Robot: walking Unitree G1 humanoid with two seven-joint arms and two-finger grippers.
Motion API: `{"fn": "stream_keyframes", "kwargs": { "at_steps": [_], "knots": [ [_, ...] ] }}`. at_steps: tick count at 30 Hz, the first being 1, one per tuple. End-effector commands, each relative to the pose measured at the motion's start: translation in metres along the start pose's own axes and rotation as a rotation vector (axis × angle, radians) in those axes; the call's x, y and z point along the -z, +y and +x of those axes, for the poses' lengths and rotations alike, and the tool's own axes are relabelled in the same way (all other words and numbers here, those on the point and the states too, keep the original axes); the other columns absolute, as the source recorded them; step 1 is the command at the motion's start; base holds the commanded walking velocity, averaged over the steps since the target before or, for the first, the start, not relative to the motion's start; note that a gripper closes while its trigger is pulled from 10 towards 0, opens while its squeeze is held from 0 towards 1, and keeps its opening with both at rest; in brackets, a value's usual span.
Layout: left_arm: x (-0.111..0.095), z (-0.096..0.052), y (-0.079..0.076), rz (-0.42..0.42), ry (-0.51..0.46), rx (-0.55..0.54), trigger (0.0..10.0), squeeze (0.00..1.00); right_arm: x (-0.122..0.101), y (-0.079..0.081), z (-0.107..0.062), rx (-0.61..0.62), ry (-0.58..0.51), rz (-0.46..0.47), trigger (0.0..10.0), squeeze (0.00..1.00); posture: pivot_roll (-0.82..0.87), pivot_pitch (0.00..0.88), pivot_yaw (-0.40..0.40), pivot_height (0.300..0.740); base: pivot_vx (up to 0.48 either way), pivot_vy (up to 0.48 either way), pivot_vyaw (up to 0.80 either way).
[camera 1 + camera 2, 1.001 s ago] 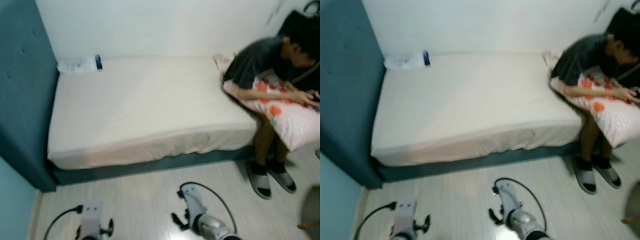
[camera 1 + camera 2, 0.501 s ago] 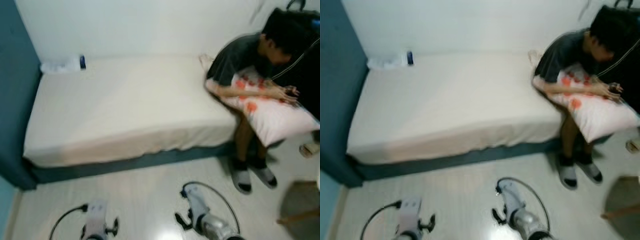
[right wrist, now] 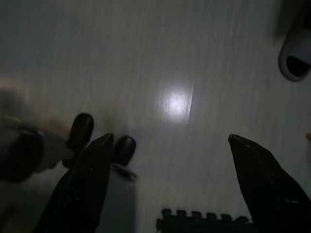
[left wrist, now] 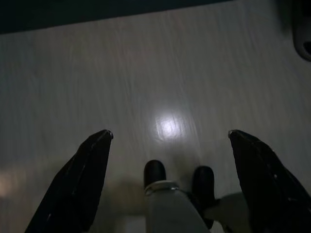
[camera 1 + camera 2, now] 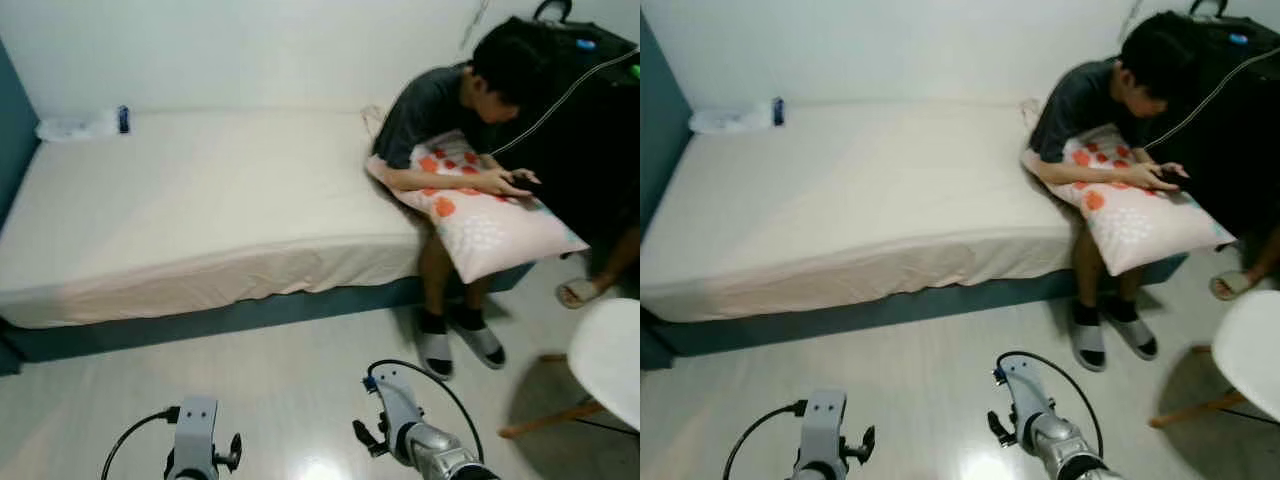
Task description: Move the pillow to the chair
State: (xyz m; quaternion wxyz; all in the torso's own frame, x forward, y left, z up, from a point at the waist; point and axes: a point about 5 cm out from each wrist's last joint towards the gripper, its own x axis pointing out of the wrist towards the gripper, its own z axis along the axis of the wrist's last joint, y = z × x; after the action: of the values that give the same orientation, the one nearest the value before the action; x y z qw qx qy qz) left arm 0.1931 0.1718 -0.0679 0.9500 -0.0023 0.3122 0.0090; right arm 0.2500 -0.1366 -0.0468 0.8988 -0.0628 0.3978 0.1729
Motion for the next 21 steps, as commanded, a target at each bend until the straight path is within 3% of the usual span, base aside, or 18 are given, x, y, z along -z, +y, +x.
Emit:
{"fn": "stream_keyframes", "kwargs": {
  "at_steps": [1, 4, 8, 21],
  "knots": [
    [0.0006, -0.0006, -0.0005, -0.018, -0.004, -0.006, 10.0, 0.00, 0.0060, 0.0022, -0.0004, -0.003, 0.015, 0.009, 10.0, 0.00, 0.08, 0.098, -0.131, 0.740, 0.000, 0.000, 0.00],
    [-0.0027, 0.0000, 0.0004, -0.050, -0.029, -0.007, 10.0, 0.00, 0.0065, 0.0039, -0.0001, -0.007, 0.016, 0.011, 10.0, 0.00, 0.08, 0.101, -0.130, 0.740, 0.000, 0.000, 0.00],
    [-0.0018, 0.0000, -0.0002, -0.017, -0.019, 0.006, 10.0, 0.00, 0.0079, 0.0049, -0.0001, -0.009, 0.019, 0.014, 10.0, 0.00, 0.08, 0.108, -0.126, 0.740, 0.000, 0.000, 0.00],
    [-0.0004, -0.0012, -0.0030, -0.003, -0.021, 0.021, 10.0, 0.00, 0.0110, 0.0048, -0.0006, -0.006, 0.025, 0.023, 10.0, 0.00, 0.08, 0.116, -0.122, 0.740, 0.382, 0.000, 0.00]
  ]
}}
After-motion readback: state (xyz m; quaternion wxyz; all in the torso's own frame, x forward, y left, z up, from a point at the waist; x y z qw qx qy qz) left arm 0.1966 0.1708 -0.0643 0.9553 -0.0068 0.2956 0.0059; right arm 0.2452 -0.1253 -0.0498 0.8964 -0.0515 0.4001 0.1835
